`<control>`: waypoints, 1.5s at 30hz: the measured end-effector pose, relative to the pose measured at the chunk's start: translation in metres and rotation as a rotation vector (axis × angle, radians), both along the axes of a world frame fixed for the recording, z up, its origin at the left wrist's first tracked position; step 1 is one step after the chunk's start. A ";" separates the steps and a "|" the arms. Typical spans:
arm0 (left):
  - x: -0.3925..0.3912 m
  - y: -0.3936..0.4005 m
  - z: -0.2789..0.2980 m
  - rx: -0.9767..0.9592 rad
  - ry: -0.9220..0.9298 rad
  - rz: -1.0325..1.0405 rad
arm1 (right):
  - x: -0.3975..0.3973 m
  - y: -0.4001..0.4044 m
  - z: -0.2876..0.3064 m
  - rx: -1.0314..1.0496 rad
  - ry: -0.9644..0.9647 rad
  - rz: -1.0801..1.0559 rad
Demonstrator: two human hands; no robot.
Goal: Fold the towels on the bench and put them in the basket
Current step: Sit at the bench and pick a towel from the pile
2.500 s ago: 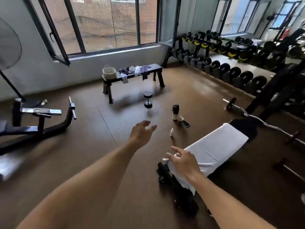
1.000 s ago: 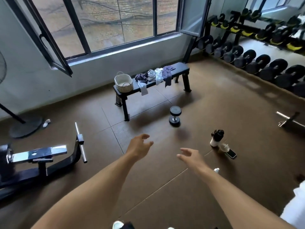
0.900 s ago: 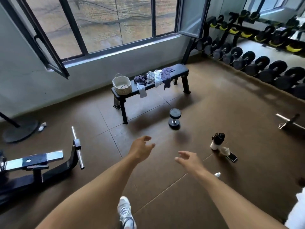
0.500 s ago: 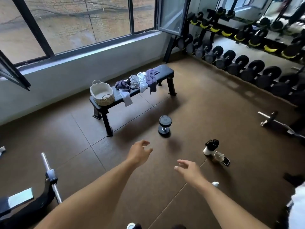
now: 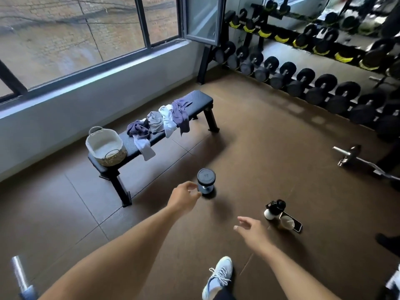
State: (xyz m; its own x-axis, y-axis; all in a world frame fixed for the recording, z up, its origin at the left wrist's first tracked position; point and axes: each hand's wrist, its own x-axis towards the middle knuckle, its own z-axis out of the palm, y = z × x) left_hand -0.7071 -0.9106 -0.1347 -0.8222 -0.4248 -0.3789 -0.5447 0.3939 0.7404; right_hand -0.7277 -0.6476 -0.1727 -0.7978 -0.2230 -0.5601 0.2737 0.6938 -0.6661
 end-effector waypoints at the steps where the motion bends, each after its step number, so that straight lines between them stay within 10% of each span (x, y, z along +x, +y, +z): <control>1: -0.019 -0.001 0.003 -0.009 -0.006 -0.002 | -0.020 0.002 0.001 0.009 -0.004 0.013; 17: -0.260 -0.059 0.011 -0.040 0.018 0.002 | -0.264 -0.069 0.026 -0.007 0.004 0.106; 31: -0.472 -0.269 -0.003 0.043 0.033 0.185 | -0.518 -0.271 0.038 0.048 0.036 0.166; 45: -0.557 -0.443 -0.039 0.100 -0.090 0.727 | -0.732 -0.534 0.011 0.020 0.011 0.771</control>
